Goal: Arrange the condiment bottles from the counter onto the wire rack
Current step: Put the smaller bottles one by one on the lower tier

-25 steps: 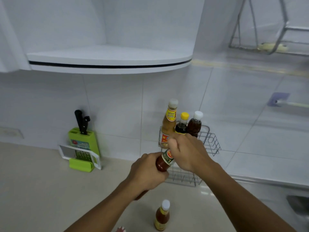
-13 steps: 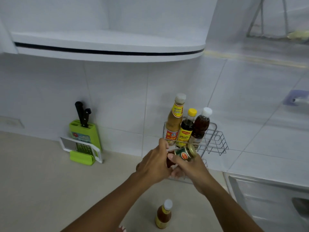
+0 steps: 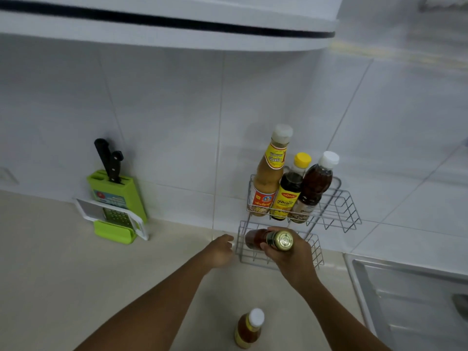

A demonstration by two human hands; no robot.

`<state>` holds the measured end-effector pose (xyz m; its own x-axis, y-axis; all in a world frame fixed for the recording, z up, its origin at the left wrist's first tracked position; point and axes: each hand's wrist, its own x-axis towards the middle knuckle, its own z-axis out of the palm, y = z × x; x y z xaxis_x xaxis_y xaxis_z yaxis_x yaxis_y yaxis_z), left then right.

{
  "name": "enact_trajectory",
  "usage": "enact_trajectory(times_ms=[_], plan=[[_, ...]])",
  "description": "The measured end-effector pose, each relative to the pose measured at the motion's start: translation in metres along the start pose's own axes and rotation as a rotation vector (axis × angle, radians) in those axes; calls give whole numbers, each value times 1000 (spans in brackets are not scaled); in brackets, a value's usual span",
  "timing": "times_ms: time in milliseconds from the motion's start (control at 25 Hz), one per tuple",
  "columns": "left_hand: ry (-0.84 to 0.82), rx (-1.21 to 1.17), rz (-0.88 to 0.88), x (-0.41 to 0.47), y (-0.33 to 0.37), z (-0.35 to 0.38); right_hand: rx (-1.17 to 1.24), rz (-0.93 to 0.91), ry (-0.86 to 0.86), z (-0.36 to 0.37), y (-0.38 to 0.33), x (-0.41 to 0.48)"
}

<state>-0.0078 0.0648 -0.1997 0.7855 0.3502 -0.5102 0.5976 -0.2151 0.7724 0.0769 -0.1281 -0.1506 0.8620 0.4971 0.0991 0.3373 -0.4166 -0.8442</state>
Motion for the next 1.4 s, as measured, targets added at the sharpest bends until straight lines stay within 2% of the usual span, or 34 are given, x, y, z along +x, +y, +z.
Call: enact_trajectory(times_ms=[360, 760, 1040, 1280, 1400], plan=[[28, -4, -43, 35, -5, 25, -13, 58, -147, 22, 15, 39], [16, -31, -27, 35, -9, 23, -170, -113, -193, 49, 17, 67], [-29, -32, -36, 23, -5, 21, -170, 11, -238, 46, 13, 58], [31, -75, -87, -1, -21, 0, -206, 78, -336, 31, 14, 44], [24, -89, -86, -19, -23, -6, -142, 87, -347, 27, 10, 38]])
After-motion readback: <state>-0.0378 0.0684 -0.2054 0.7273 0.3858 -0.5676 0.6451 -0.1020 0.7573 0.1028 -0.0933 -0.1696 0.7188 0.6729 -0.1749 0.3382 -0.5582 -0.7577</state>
